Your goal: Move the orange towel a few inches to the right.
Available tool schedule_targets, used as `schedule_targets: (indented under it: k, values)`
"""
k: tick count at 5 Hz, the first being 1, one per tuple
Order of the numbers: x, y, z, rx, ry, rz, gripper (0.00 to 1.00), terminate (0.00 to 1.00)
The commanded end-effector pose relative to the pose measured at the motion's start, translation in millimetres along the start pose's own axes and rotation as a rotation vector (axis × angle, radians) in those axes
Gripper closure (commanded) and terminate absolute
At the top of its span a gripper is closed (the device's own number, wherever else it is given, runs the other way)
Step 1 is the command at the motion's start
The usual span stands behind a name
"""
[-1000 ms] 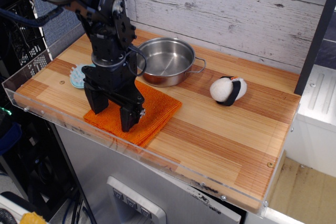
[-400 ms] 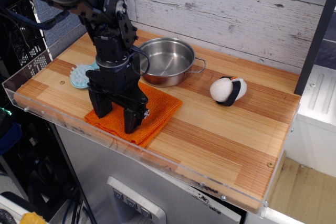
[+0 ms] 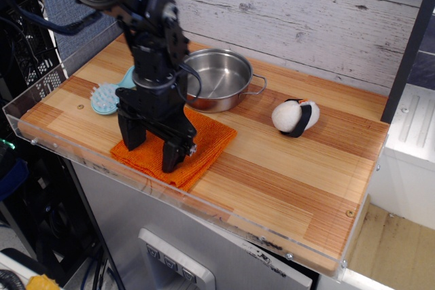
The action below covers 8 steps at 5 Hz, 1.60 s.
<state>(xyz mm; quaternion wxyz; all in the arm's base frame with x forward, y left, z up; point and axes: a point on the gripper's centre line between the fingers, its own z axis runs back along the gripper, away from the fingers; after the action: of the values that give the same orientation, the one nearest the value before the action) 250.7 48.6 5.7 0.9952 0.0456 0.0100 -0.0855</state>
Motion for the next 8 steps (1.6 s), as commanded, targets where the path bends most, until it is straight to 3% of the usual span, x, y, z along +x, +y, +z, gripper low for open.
schedule_targets:
  k: [1, 3, 4, 5, 7, 8]
  values:
    - [-15.8, -49.6, 43.0, -0.013, -0.048, -0.017, 0.0, 0.0]
    - [-6.3, -108.3, 45.5, -0.111, -0.048, -0.053, 0.0, 0.0]
    - [-5.6, -127.2, 41.1, -0.115, -0.037, -0.108, 0.0, 0.0]
    - [-4.5, -129.7, 58.1, -0.1, -0.086, -0.125, 0.0, 0.0]
    - [-10.3, -92.6, 151.7, -0.058, -0.358, -0.022, 0.0, 0.0]
    - [-18.7, -76.0, 167.5, -0.052, -0.367, 0.029, 0.0, 0.0]
